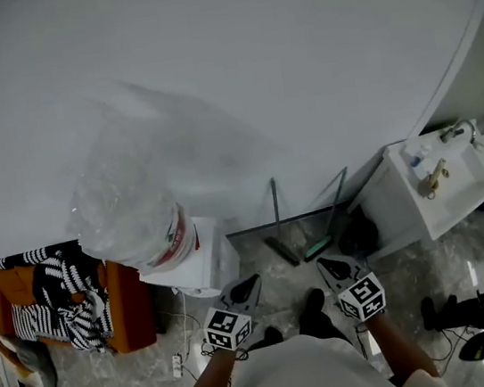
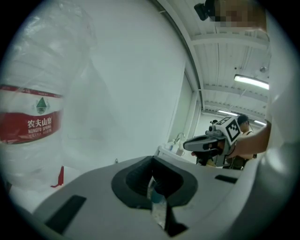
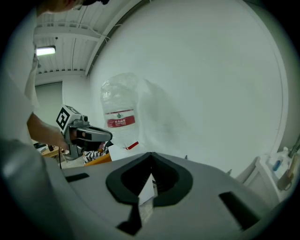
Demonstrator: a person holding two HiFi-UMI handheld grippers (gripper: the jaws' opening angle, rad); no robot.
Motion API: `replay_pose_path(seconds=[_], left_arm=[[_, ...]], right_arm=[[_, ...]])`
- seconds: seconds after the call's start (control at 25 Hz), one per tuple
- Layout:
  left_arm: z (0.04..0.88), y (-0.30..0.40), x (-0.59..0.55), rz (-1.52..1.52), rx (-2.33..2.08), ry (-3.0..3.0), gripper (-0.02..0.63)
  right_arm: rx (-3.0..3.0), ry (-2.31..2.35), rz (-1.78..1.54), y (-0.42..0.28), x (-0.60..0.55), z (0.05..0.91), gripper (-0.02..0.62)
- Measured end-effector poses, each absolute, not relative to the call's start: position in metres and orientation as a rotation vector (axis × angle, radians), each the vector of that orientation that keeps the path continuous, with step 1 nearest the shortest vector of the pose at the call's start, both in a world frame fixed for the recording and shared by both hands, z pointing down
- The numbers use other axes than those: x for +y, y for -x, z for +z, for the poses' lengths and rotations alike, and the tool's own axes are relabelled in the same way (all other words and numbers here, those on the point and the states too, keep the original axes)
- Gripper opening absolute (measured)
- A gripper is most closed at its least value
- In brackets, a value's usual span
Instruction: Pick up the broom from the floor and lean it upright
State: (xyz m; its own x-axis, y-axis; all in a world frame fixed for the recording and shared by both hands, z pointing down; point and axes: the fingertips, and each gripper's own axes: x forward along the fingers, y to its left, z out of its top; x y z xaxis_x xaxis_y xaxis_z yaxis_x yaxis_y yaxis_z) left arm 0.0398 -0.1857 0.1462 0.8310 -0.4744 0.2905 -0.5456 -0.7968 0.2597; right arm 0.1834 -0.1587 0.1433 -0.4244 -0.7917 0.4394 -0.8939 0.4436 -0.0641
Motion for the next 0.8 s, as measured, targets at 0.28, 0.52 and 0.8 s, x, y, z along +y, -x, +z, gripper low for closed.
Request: replay_pose_path(seconds=[0.28, 0.52, 0.8], left_arm=[[0.136, -0.043, -0.153, 0.318, -0.791, -2.699, 0.009], [0.123, -0.05, -0.132, 0.304, -0.849, -2.68, 0.009], [0.112, -0.066, -0.107, 0.272, -0.882, -2.681, 0.009]], right_arm=[[-2.351, -1.483, 0.389, -0.215, -0.108, 0.124, 0.0], [-2.391, -1.54, 0.412, -0.245, -0.084, 0.107, -0.002], [-2.439, -1.547, 0.438, -0.254, -0.068, 0.101, -0.002]])
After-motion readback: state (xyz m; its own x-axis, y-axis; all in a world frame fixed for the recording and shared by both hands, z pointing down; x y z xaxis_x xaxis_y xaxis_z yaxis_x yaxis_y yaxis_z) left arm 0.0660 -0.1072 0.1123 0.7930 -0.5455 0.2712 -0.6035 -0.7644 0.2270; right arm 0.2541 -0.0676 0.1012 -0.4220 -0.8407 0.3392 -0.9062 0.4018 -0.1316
